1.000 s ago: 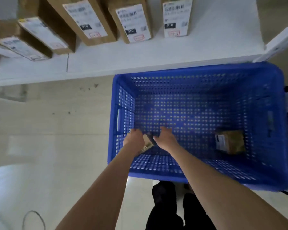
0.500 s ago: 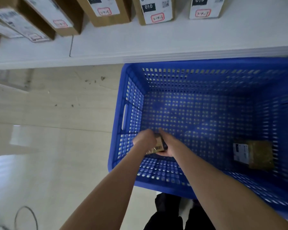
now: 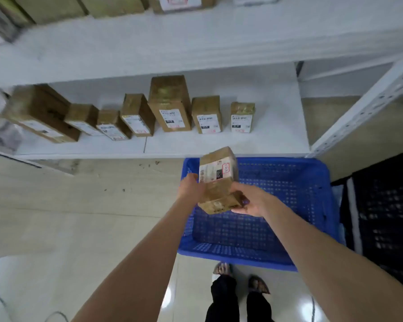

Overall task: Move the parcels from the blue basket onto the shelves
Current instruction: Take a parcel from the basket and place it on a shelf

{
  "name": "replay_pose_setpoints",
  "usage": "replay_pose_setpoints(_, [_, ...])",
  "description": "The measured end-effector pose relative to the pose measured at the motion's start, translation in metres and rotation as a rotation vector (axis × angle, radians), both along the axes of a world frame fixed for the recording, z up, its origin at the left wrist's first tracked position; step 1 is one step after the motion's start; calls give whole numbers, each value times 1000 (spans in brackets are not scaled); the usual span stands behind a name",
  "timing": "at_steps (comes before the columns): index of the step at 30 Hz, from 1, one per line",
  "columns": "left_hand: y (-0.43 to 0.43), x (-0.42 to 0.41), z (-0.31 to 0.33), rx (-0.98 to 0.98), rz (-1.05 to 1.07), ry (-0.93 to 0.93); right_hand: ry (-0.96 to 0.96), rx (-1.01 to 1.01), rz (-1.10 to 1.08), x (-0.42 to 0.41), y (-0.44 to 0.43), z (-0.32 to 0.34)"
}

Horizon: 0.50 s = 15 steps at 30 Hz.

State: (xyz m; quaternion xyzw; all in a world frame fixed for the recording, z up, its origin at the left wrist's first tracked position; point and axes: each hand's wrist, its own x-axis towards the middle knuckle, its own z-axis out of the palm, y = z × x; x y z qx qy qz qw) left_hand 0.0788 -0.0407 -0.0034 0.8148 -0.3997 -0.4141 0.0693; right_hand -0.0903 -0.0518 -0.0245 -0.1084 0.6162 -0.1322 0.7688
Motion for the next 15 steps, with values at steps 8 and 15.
replay_pose_setpoints(8, [-28, 11, 215, -243, 53, 67, -39, -306, 214, -28, -10, 204])
replay_pose_setpoints(15, [-30, 11, 325, -380, 154, 124, -7, -474, 254, -46, -15, 308])
